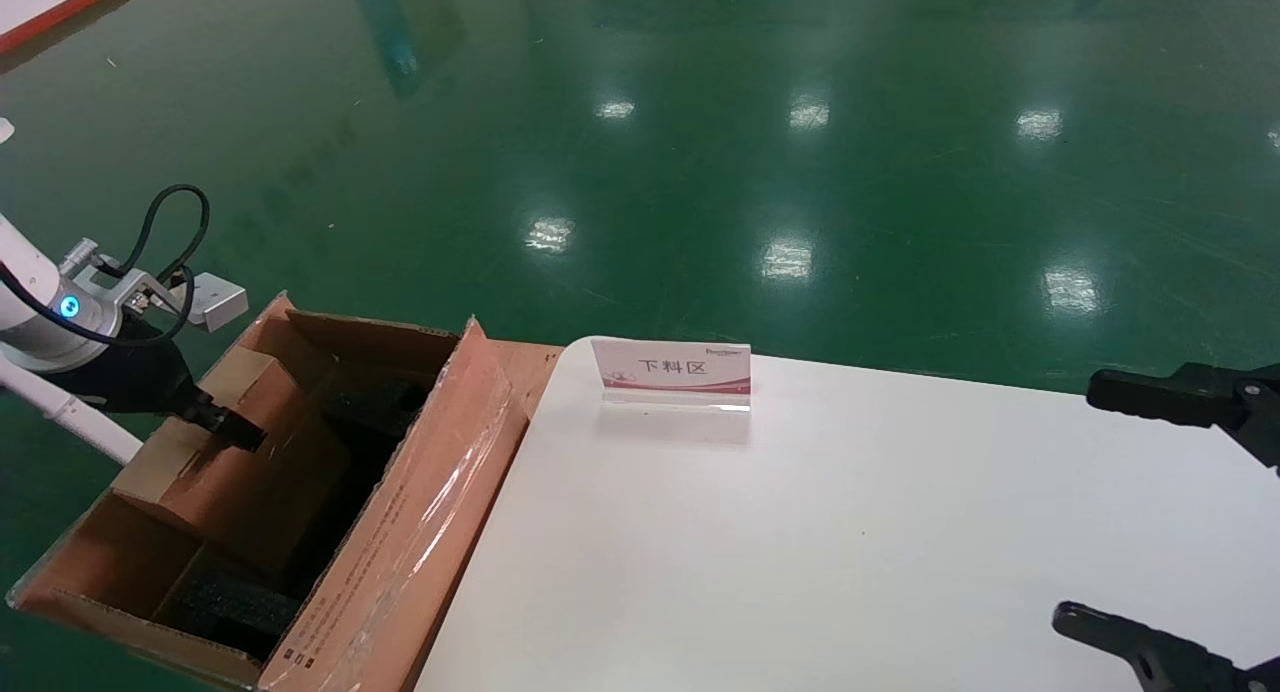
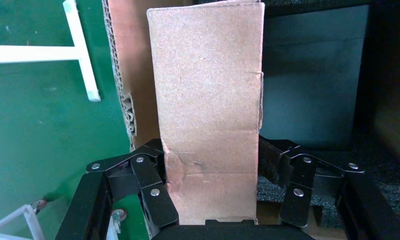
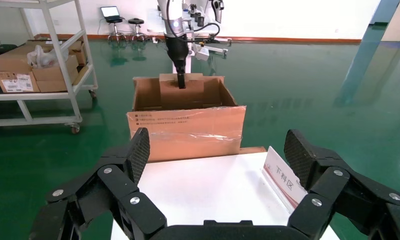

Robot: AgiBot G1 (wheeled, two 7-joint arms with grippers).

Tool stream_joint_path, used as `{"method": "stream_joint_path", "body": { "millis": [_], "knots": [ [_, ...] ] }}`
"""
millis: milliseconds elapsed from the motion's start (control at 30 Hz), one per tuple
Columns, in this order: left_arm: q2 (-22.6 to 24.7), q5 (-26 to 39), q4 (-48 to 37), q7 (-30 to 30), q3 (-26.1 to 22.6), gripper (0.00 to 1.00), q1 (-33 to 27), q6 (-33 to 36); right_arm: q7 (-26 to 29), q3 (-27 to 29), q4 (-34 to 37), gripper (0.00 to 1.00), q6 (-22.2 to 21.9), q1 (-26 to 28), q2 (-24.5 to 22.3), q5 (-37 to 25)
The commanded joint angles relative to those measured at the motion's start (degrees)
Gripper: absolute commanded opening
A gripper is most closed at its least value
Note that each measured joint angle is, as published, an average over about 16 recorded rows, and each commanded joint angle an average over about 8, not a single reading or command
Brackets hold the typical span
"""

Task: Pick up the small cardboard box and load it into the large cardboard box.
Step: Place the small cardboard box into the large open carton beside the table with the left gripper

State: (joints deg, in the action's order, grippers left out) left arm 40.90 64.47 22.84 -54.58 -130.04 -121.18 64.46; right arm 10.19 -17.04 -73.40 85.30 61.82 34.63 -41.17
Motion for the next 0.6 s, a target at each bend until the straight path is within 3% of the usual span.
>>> {"method": "stream_joint_path", "body": {
  "millis": [33,200,233,600],
  "knots": [
    [0.16,-0.09,-0.46,0.23,0.03,0.26,0.47,-0.08,0.0,-0.01,0.0,1.0,0.0,0.0,0.0,0.0],
    [0.66,0.32,-1.03,1.02,-0.21,0.88,1.08,-0.49,-0.01,-0.02,0.01,1.0,-0.02,-0.01,-0.01,0.01],
    [0.71,0.36,-1.08,1.08,-0.24,0.97,1.15,-0.55,-0.01,-0.02,0.01,1.0,-0.02,-0.01,-0.01,0.02],
    [0.6,0.59,-1.04,0.91,-0.26,1.0,1.0,-0.65,-0.01,-0.02,0.01,1.0,-0.03,-0.01,-0.01,0.02]
  ]
}}
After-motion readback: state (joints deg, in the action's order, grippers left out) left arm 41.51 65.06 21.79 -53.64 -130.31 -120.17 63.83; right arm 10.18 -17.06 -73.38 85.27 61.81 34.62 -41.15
